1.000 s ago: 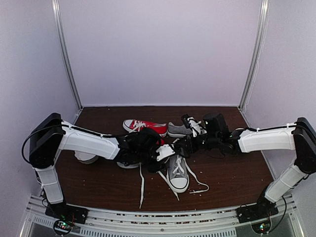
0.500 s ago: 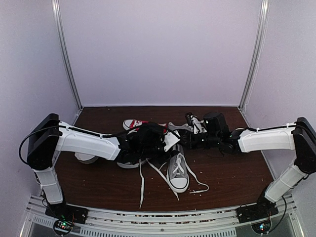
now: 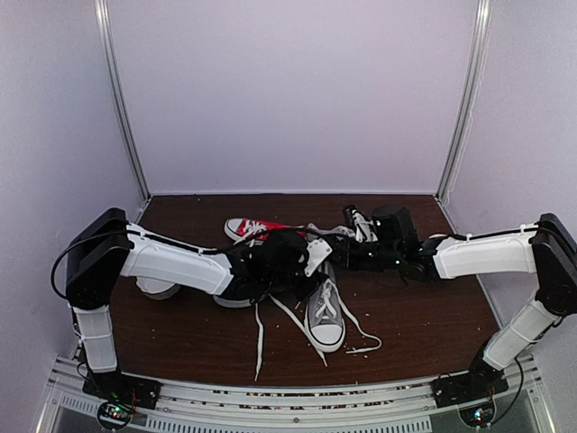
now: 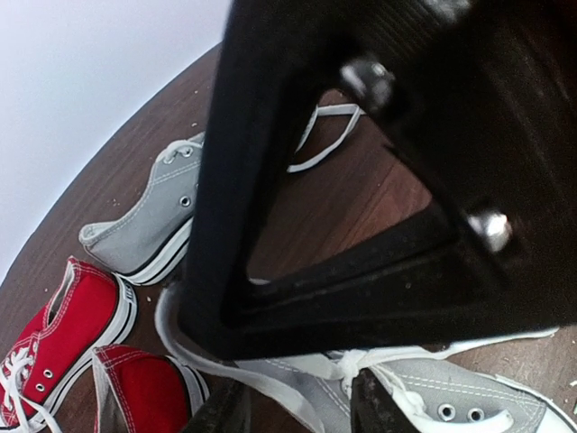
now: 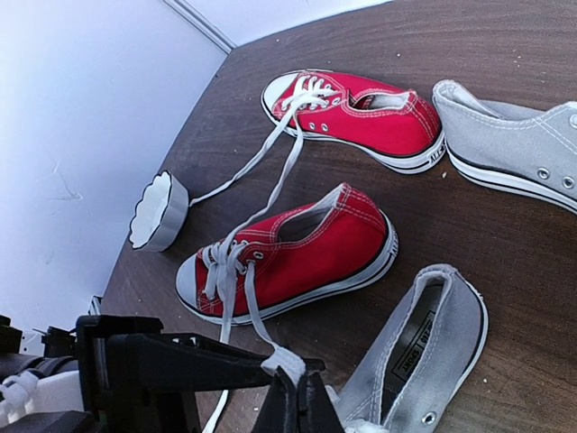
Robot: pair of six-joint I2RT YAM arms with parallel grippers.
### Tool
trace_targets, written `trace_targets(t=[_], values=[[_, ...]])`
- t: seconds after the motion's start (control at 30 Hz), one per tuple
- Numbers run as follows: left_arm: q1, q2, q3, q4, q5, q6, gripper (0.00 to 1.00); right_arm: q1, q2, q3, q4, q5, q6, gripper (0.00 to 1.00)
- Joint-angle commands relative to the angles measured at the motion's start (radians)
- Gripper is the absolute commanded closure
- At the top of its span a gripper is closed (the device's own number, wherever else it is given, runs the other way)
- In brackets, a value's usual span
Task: Tie the shoes
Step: Fold the half-tied shoelace.
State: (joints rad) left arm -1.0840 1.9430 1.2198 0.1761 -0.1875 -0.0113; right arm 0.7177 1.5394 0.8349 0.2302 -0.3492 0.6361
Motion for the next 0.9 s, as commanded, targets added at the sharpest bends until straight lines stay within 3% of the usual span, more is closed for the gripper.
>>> trace_targets(t=[0.0, 0.17, 0.33, 0.63, 0.7, 0.8, 0.87], values=[[-0.008, 0.035, 0.030, 0.075, 0.052, -0.036, 0.61, 0.003, 0.000, -0.010, 0.046, 0.006, 0.020, 1.00], [-0.008, 0.042, 0.032, 0.088, 0.072, -0.040, 0.65, 0.003, 0.004, -0.015, 0.054, 0.005, 0.024, 1.00], [-0.008, 0.044, 0.024, 0.114, 0.039, -0.052, 0.87, 0.003, 0.007, -0.012, 0.055, -0.007, 0.026, 1.00], [-0.008, 0.058, 0.030, 0.134, 0.017, -0.056, 0.88, 0.005, 0.008, -0.027, 0.055, -0.012, 0.032, 1.00], [-0.008, 0.062, 0.030, 0.142, 0.009, -0.056, 1.00, 0.005, 0.008, -0.027, 0.055, -0.013, 0.033, 1.00], [-0.008, 0.057, 0.015, 0.156, 0.002, -0.060, 1.00, 0.005, -0.001, -0.023, 0.037, -0.014, 0.023, 1.00], [-0.008, 0.050, -0.002, 0.176, -0.004, -0.064, 1.00, 0.005, -0.015, -0.012, -0.008, -0.012, -0.001, 0.92]])
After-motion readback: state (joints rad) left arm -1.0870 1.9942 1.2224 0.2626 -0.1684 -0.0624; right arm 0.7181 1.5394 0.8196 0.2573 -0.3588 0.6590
